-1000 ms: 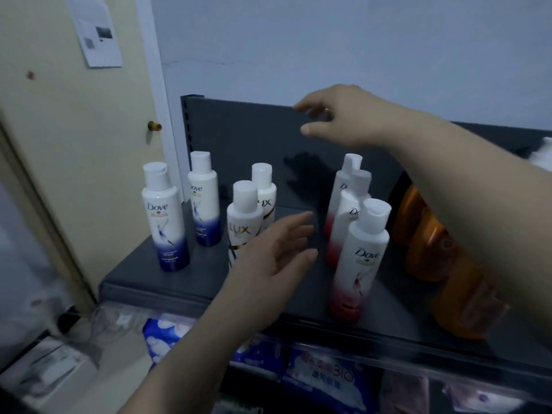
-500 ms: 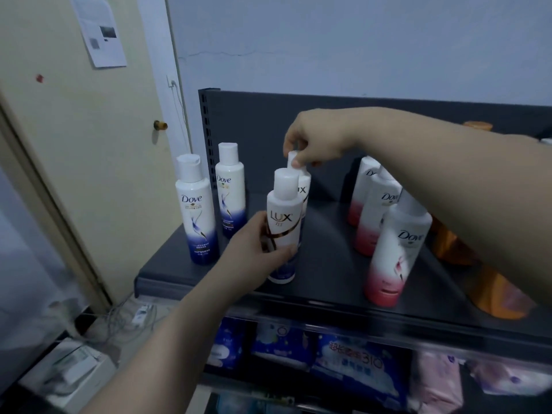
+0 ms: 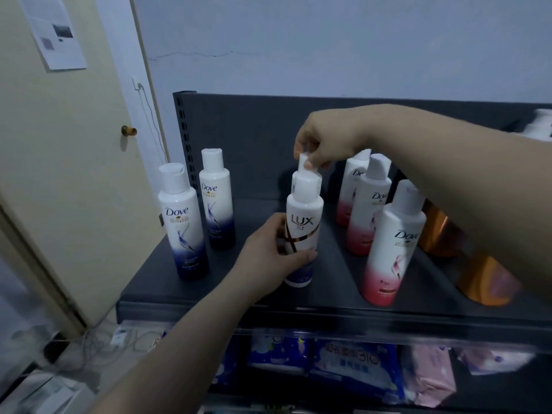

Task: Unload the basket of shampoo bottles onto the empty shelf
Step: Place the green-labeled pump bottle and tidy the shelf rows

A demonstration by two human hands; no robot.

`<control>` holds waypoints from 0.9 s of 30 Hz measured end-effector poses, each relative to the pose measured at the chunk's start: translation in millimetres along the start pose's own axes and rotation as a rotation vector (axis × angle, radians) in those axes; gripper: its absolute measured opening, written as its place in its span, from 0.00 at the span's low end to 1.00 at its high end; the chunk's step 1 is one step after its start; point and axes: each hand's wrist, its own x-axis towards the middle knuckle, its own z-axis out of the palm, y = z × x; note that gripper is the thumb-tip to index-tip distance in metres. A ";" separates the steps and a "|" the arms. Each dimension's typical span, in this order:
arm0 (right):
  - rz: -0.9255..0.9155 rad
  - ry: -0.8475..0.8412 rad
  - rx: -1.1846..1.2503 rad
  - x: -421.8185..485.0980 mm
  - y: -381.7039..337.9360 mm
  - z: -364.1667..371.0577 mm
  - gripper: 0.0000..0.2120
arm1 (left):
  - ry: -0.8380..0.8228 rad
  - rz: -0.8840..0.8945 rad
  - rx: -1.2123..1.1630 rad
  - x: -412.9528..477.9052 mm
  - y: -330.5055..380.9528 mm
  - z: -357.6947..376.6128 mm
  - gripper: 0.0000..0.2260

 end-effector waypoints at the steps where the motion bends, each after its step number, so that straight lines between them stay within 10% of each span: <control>1: 0.000 -0.001 0.003 -0.4 0.6 0.1 0.05 | -0.006 0.002 -0.002 -0.2 0.6 0.5 0.20; 16: 0.041 0.030 -0.025 -0.6 -4.4 4.6 0.07 | 0.000 0.012 -0.035 -4.5 2.9 12.2 0.22; 21: 0.074 -0.025 -0.069 -5.3 -6.7 -3.6 0.25 | 0.014 -0.008 -0.014 -19.2 16.0 2.4 0.29; 27: -0.078 0.161 -0.021 -0.4 -41.9 -23.1 0.27 | 0.593 0.329 -0.027 -78.1 16.3 -65.8 0.18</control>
